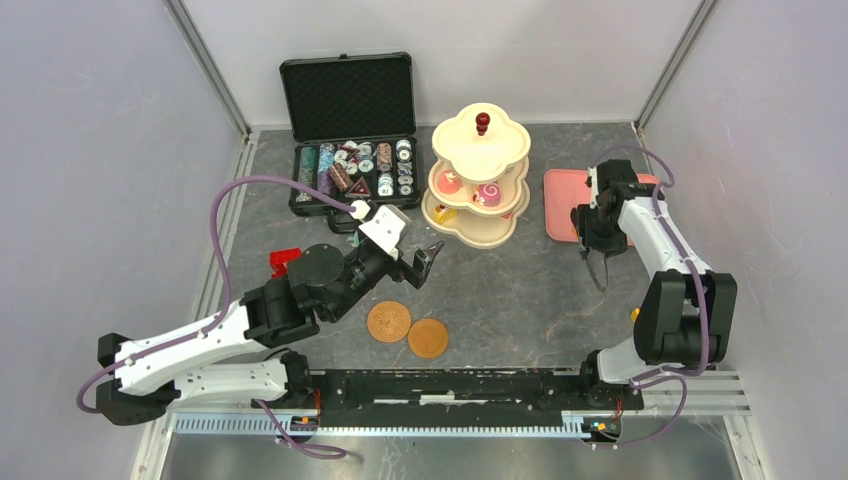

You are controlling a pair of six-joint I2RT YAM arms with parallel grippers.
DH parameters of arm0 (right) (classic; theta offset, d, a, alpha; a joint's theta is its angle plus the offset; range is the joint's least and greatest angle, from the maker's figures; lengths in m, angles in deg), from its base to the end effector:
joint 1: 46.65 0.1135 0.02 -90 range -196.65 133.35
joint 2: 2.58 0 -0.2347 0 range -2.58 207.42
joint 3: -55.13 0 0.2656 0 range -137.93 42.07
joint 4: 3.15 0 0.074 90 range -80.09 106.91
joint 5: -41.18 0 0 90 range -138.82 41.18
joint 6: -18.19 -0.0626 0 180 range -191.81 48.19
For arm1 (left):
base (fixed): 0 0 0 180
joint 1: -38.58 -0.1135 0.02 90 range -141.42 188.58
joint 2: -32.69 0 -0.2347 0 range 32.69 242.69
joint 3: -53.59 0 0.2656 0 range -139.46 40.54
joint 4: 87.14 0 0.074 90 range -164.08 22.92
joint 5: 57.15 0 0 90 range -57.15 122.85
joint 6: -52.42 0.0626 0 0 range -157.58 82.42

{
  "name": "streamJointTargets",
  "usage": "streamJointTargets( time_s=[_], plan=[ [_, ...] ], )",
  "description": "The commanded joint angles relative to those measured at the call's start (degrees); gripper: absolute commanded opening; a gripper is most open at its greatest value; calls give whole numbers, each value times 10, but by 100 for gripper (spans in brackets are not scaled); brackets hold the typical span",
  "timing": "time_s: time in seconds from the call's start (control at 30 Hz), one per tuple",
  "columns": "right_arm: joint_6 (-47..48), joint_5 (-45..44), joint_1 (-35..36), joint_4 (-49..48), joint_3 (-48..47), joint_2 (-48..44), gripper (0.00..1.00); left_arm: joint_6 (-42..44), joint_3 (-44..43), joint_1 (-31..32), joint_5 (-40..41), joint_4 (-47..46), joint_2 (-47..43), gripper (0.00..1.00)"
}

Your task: Serve the afternoon tea

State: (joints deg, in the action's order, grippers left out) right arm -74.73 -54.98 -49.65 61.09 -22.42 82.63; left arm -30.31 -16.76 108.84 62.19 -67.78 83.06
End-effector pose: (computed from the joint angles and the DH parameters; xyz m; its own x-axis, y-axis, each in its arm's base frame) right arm 0.3052 -0.0227 0.1825 -0.9436 0.1002 -0.3155 0.1336 0.9873 -0.0860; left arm 0.1128 -0.2235 0.3864 0.0865 0.0855 -0.9926 0.6493 0.7508 0.1213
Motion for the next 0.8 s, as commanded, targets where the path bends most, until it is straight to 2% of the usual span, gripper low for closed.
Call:
streamJointTargets(
  time_s=[0.0, 0.23, 0.77],
  plan=[
    [12, -10, -1, 23, -26, 17, 54, -8, 4, 3, -7, -29, -4, 100],
    [12, -16, 0, 13, -24, 43, 56, -8, 6, 3, -7, -30, -3, 100],
    [9, -17, 2, -10, -23, 90, 49, -7, 8, 3, -3, -34, -2, 100]
  ],
)
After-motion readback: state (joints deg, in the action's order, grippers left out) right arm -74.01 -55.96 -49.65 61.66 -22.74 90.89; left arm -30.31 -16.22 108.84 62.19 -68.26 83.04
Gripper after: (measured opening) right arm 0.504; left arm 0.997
